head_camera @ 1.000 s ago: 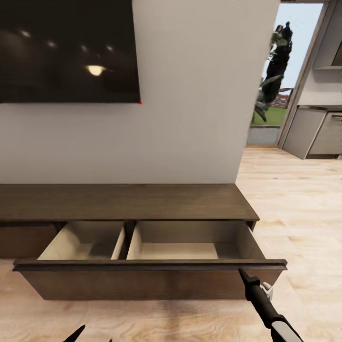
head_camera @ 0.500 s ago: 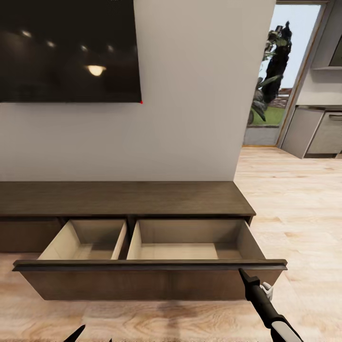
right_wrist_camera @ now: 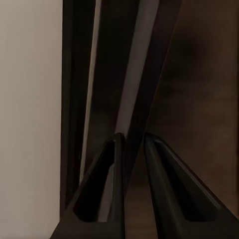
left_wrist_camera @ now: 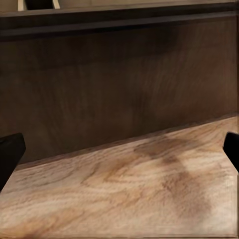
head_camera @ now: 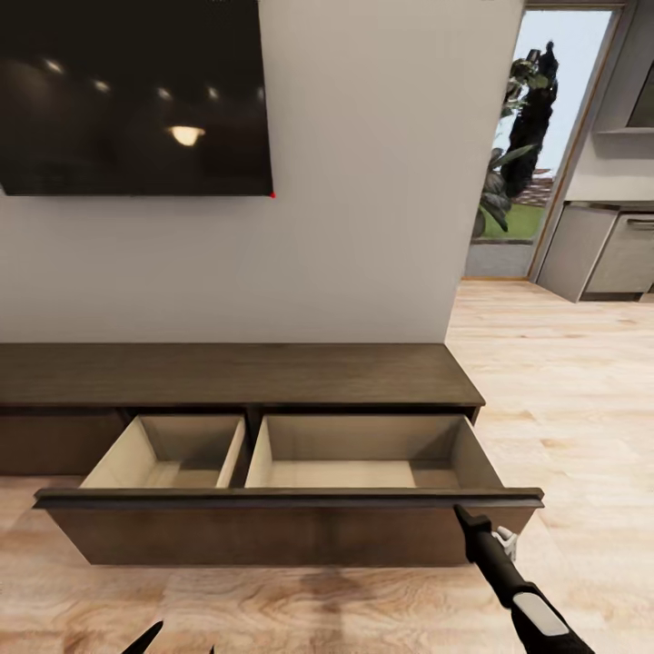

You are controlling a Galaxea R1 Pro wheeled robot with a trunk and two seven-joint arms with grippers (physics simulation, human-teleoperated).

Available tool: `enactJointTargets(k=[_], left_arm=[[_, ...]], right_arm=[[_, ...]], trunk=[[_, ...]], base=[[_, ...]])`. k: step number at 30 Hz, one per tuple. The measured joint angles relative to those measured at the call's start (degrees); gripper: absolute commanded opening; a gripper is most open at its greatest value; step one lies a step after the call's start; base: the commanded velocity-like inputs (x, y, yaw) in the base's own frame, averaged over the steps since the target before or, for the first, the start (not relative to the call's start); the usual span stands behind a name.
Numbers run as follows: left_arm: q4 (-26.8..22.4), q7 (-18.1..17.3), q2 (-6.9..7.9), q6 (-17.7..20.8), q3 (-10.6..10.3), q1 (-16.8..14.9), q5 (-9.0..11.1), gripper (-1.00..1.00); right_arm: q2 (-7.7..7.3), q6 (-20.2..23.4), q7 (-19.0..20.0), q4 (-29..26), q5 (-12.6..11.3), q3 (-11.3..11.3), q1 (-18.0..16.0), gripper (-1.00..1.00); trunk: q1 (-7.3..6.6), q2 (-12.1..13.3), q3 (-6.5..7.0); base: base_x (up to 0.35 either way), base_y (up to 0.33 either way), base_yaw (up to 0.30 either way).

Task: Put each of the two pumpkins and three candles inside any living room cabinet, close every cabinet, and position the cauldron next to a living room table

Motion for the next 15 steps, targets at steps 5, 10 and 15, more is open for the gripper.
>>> enactJointTargets(k=[5,10,15], left_arm=[[0.0,0.0,0.0,0.0,0.0,0.0,0.0,1.0],[-0.01,0.0,-0.01,-0.01,0.03,0.01,0.0,1.0],[-0.01,0.0,-0.01,-0.01,0.03,0.01,0.0,1.0]], right_arm=[[0.0,0.04,-1.42,-0.01,0.0,0.09,-0.65,1.0],[-0.01,0.19,8.64,-0.09,-0.29,-0.02,2.65,1.0],[-0.01,0.19,8.64,-0.09,-0.29,-0.02,2.65,1.0]], trunk=[[-0.01,0.0,0.0],[-0.03,-0.01,-0.01],[-0.03,-0.01,-0.01]], base=[[-0.036,0.0,0.0],[-0.005,0.0,0.0],[-0.016,0.0,0.0]])
